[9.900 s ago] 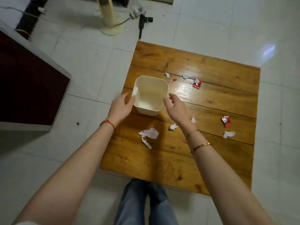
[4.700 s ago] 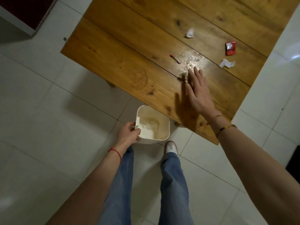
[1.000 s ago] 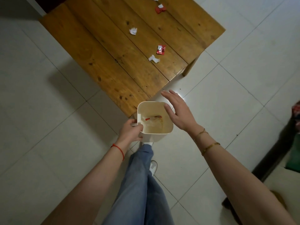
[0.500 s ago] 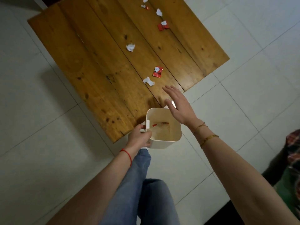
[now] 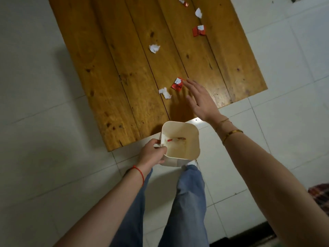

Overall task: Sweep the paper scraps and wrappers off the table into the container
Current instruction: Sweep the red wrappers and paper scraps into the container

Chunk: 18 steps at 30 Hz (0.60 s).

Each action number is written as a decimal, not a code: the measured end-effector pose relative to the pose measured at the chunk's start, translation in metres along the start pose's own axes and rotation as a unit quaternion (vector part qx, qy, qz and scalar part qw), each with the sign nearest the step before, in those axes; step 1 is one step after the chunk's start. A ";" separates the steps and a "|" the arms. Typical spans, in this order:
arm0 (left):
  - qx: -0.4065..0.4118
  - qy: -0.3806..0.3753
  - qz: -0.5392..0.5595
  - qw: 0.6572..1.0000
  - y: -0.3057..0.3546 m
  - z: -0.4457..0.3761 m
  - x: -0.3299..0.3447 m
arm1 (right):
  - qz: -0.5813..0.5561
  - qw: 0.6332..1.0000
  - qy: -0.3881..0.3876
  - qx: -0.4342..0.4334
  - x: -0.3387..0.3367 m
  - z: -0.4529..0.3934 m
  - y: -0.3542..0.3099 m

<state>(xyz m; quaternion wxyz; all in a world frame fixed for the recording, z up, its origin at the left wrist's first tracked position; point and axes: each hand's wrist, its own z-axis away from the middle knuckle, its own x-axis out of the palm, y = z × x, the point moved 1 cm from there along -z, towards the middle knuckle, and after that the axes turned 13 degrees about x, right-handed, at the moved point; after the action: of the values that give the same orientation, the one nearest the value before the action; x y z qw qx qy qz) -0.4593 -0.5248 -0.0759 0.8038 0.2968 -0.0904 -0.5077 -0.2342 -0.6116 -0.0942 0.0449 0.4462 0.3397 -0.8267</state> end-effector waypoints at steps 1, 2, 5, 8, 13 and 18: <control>-0.004 0.009 0.010 1.000 -0.001 0.001 0.004 | -0.002 1.000 -0.008 -0.006 -0.002 -0.002 0.002; -0.005 0.014 0.017 1.000 -0.002 0.001 0.007 | -0.003 1.000 -0.014 -0.011 -0.004 -0.004 0.004; -0.016 0.047 0.050 0.998 -0.008 0.003 0.023 | 0.008 0.998 -0.046 -0.042 -0.009 -0.009 0.012; -0.016 0.074 0.087 0.993 -0.011 0.005 0.040 | 0.025 0.995 -0.076 -0.067 -0.010 -0.015 0.025; -0.022 0.109 0.126 0.986 -0.019 0.000 0.063 | 0.057 0.989 -0.100 -0.095 -0.007 -0.030 0.037; -0.036 0.113 0.133 0.984 -0.035 -0.015 0.074 | 0.123 0.979 -0.120 -0.111 0.006 -0.060 0.035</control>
<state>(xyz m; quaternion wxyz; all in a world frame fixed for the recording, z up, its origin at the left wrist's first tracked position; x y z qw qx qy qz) -0.4446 -0.5938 -0.1195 0.8794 0.3083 -0.0187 -0.3623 -0.1818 -0.6011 -0.1391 0.2358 0.3749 0.3637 -0.8195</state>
